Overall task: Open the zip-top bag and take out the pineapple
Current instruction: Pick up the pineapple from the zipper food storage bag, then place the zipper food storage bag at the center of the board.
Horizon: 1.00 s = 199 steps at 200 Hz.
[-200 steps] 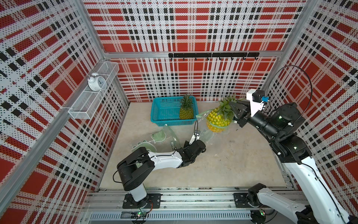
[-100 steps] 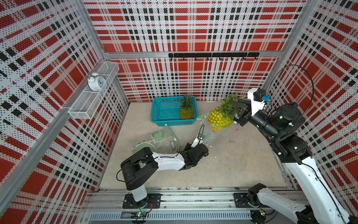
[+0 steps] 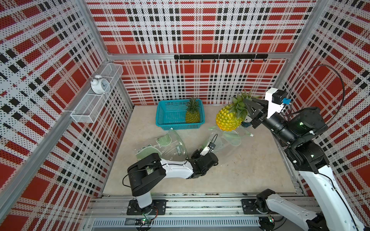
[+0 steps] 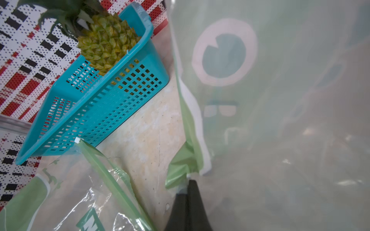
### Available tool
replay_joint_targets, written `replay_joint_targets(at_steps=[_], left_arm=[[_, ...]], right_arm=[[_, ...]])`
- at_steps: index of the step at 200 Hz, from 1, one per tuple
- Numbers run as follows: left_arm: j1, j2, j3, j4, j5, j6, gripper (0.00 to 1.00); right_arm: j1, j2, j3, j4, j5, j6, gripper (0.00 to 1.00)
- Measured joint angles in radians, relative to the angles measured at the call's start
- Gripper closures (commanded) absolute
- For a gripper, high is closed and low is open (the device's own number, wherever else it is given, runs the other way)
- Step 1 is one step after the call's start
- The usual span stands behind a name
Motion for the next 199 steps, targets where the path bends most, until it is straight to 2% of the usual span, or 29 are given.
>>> replay_joint_targets(at_steps=[42,52,68,80,99,116,179,199], left_arm=[[-0.003,0.037,0.067,-0.032,0.033,0.005,1.00],[-0.003,0.040,0.084,-0.037,0.048,0.004,0.93],[-0.003,0.040,0.109,-0.046,0.078,0.002,0.93],[-0.003,0.040,0.133,-0.051,0.105,-0.001,0.93],[0.008,0.040,0.179,-0.060,0.154,-0.017,1.00],[0.019,0.041,0.222,-0.066,0.201,-0.030,1.00],[0.108,0.065,0.325,-0.128,0.382,-0.160,1.00],[0.133,0.075,0.349,-0.148,0.434,-0.200,0.97]], right_arm=[[0.000,0.000,0.001,0.029,0.003,0.002,1.00],[0.000,0.000,0.003,0.033,0.003,0.003,1.00],[0.000,0.002,0.003,0.051,0.000,0.008,1.00],[0.000,0.006,0.003,0.066,-0.005,0.014,1.00],[0.000,0.026,0.003,0.091,-0.018,0.026,1.00],[0.000,0.057,0.003,0.110,-0.027,0.031,1.00],[0.000,0.179,-0.011,0.119,-0.018,0.029,1.00],[0.000,0.194,-0.032,0.135,-0.001,0.029,1.00]])
